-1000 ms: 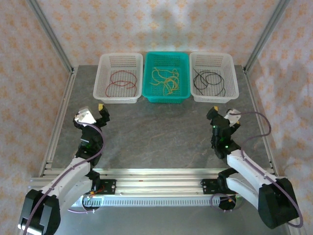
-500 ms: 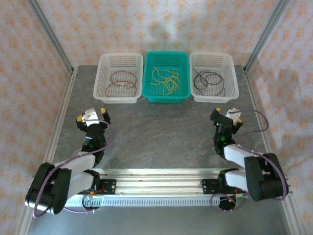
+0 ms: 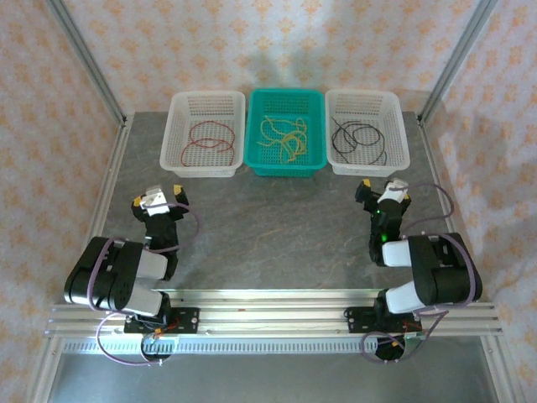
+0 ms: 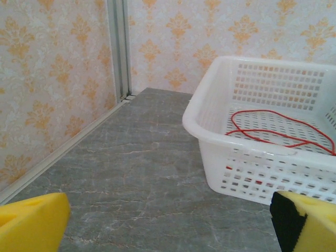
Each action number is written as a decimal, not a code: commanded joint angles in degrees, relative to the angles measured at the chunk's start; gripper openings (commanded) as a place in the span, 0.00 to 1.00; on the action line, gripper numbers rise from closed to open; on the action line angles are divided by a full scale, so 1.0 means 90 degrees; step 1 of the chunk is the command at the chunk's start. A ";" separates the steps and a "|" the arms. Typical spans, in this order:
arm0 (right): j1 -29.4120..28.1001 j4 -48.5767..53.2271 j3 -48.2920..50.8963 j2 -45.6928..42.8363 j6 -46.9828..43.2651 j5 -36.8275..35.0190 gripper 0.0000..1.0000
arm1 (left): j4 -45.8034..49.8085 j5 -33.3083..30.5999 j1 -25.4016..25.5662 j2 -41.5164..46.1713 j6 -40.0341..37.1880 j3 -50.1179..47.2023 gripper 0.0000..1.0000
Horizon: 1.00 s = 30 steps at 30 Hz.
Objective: Untangle the cables
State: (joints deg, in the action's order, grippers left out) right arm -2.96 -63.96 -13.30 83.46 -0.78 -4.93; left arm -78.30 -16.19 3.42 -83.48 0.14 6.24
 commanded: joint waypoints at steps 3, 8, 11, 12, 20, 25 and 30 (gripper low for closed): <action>0.0075 -0.1282 0.0360 0.0284 -0.0161 0.0508 1.00 | -0.1549 0.0635 -0.0142 -0.0646 0.0048 -0.0140 1.00; 0.0075 -0.1044 0.0210 0.0347 -0.0186 0.0538 1.00 | 0.0095 0.0878 -0.0280 -0.0540 0.0158 0.0620 1.00; 0.0080 -0.0711 -0.0002 0.0385 -0.0173 0.0528 1.00 | 0.0140 0.1000 -0.0351 -0.0522 0.0199 0.0619 1.00; 0.0080 -0.0695 -0.0006 0.0398 -0.0170 0.0528 1.00 | 0.0110 0.0998 -0.0351 -0.0536 0.0185 0.0615 1.00; 0.0076 -0.0703 0.0003 0.0385 -0.0179 0.0530 1.00 | 0.0192 0.1024 -0.0340 -0.0511 0.0168 0.0637 0.99; 0.0075 -0.0702 0.0003 0.0391 -0.0186 0.0541 1.00 | 0.0282 0.1090 -0.0340 -0.0490 0.0150 0.0657 0.99; 0.0076 -0.0703 0.0002 0.0385 -0.0181 0.0542 1.00 | 0.0260 0.1089 -0.0341 -0.0499 0.0145 0.0654 1.00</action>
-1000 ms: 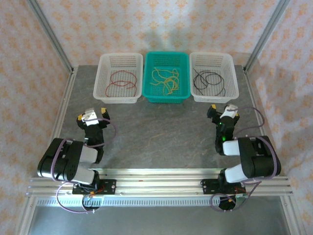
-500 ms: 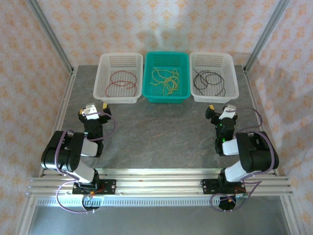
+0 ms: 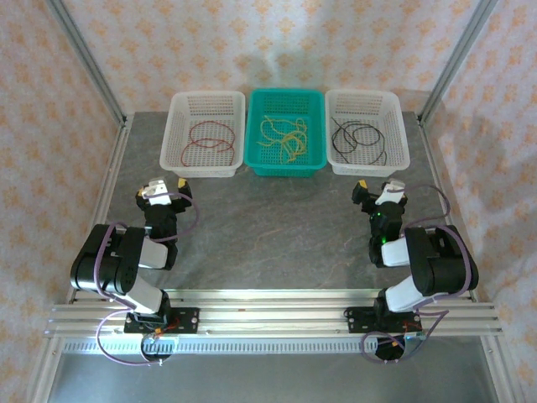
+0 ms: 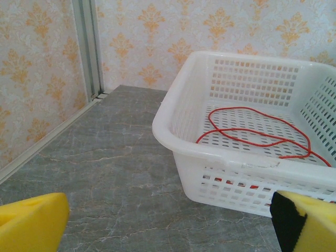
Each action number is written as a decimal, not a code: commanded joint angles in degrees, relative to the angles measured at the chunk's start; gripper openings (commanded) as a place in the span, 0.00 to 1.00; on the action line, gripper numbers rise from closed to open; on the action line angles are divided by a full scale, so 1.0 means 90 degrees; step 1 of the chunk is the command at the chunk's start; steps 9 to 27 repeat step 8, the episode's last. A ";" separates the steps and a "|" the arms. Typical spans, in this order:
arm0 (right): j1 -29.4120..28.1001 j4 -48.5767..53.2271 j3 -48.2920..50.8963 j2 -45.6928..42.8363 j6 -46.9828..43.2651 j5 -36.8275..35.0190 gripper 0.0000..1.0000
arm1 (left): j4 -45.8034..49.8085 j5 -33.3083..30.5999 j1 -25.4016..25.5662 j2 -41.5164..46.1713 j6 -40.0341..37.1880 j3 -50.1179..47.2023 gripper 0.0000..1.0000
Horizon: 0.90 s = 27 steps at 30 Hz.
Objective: Untangle the cables
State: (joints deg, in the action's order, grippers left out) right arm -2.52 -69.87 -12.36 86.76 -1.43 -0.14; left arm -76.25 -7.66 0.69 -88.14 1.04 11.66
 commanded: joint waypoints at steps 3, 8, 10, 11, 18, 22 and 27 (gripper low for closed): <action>0.0027 -0.0047 -0.0103 0.0021 -0.0106 0.0016 1.00 | 0.0058 0.0165 -0.0037 0.0018 0.0056 0.0073 1.00; 0.0027 -0.0048 -0.0111 0.0018 -0.0106 0.0015 1.00 | 0.0051 0.0235 -0.0037 0.0021 0.0019 0.0062 1.00; 0.0027 -0.0048 -0.0111 0.0018 -0.0106 0.0015 1.00 | 0.0051 0.0235 -0.0037 0.0021 0.0019 0.0062 1.00; 0.0027 -0.0048 -0.0111 0.0018 -0.0106 0.0015 1.00 | 0.0051 0.0235 -0.0037 0.0021 0.0019 0.0062 1.00; 0.0027 -0.0048 -0.0111 0.0018 -0.0106 0.0015 1.00 | 0.0051 0.0235 -0.0037 0.0021 0.0019 0.0062 1.00; 0.0027 -0.0048 -0.0111 0.0018 -0.0106 0.0015 1.00 | 0.0051 0.0235 -0.0037 0.0021 0.0019 0.0062 1.00; 0.0027 -0.0048 -0.0111 0.0018 -0.0106 0.0015 1.00 | 0.0051 0.0235 -0.0037 0.0021 0.0019 0.0062 1.00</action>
